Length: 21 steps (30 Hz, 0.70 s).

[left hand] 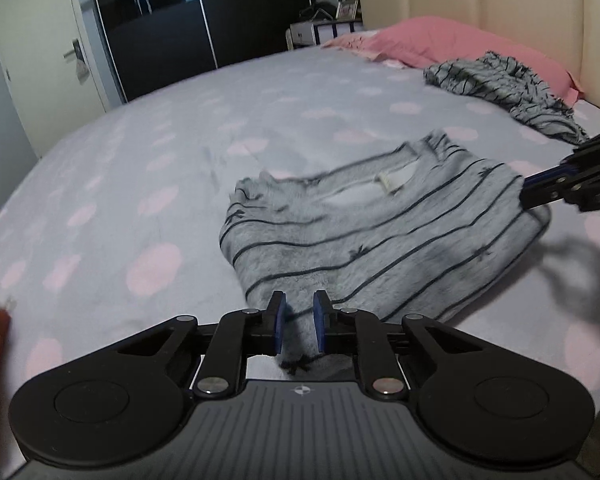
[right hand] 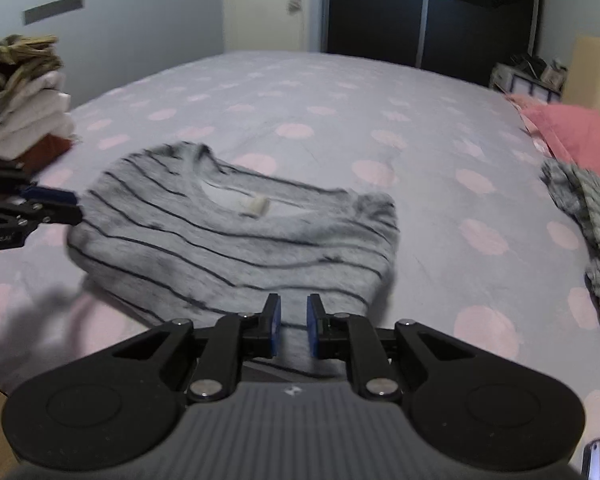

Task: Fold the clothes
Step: 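Grasp the folded shirt's collar end with both grippers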

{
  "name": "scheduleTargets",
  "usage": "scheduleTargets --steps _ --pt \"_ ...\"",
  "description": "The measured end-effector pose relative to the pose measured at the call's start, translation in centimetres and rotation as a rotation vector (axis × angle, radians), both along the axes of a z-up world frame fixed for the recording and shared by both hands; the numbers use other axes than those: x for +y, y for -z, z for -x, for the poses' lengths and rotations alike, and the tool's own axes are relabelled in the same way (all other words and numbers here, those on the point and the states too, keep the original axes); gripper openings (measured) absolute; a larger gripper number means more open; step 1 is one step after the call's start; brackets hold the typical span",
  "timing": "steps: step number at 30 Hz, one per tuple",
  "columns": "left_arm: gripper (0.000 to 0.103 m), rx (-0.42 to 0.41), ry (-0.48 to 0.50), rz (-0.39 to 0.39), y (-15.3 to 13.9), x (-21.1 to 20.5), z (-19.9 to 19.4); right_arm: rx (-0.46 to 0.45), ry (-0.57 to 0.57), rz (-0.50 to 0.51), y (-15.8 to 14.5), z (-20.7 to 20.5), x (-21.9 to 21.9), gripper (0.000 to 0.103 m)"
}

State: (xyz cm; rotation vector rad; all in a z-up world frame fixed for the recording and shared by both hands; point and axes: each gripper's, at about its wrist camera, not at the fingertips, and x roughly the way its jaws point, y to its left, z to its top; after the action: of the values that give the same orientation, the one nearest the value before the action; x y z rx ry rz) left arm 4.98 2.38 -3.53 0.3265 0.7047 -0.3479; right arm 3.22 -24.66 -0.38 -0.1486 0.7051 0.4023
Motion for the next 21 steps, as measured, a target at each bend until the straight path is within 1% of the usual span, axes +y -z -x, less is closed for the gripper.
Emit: scheduleTargets --steps 3,9,11,14,15,16,17,18,19,20,21 --pt "0.013 0.01 0.016 -0.014 1.0 -0.3 -1.7 0.057 0.028 -0.058 0.9 -1.2 -1.0 0.015" --pt "0.013 0.084 0.015 -0.019 3.2 -0.4 -4.4 0.153 0.042 -0.062 3.4 -3.0 -0.9 0.015" --pt "0.013 0.09 0.012 -0.012 3.3 -0.4 -4.6 0.174 0.044 -0.081 3.6 -3.5 -1.1 0.015" --pt "0.013 0.089 -0.006 0.004 2.6 -0.3 -4.4 0.198 0.045 -0.101 3.4 -4.0 -1.4 0.015" --pt "0.013 0.072 -0.016 0.029 2.0 -0.2 -4.2 0.206 0.045 -0.108 3.3 -4.1 -1.5 0.016" --pt "0.015 0.054 -0.027 0.057 1.5 0.0 -4.0 0.203 0.037 -0.126 2.8 -4.1 -1.7 0.018" --pt "0.019 0.034 -0.045 0.099 0.9 0.5 -3.8 0.198 0.029 -0.144 2.3 -4.0 -1.9 0.02" --pt "0.035 0.014 -0.065 0.14 0.4 0.9 -3.7 0.194 0.021 -0.163 1.8 -3.9 -2.1 0.031" --pt "0.06 0.003 -0.102 0.172 0.2 1.5 -3.8 0.186 0.03 -0.184 1.5 -4.1 -2.4 0.045" --pt "0.063 0.003 -0.146 0.2 0.3 2.3 -4.1 0.178 0.04 -0.205 1.2 -4.2 -2.8 0.051" --pt "0.063 0.007 -0.188 0.228 0.4 3.0 -4.4 0.169 0.051 -0.226 0.9 -4.4 -3.1 0.058"
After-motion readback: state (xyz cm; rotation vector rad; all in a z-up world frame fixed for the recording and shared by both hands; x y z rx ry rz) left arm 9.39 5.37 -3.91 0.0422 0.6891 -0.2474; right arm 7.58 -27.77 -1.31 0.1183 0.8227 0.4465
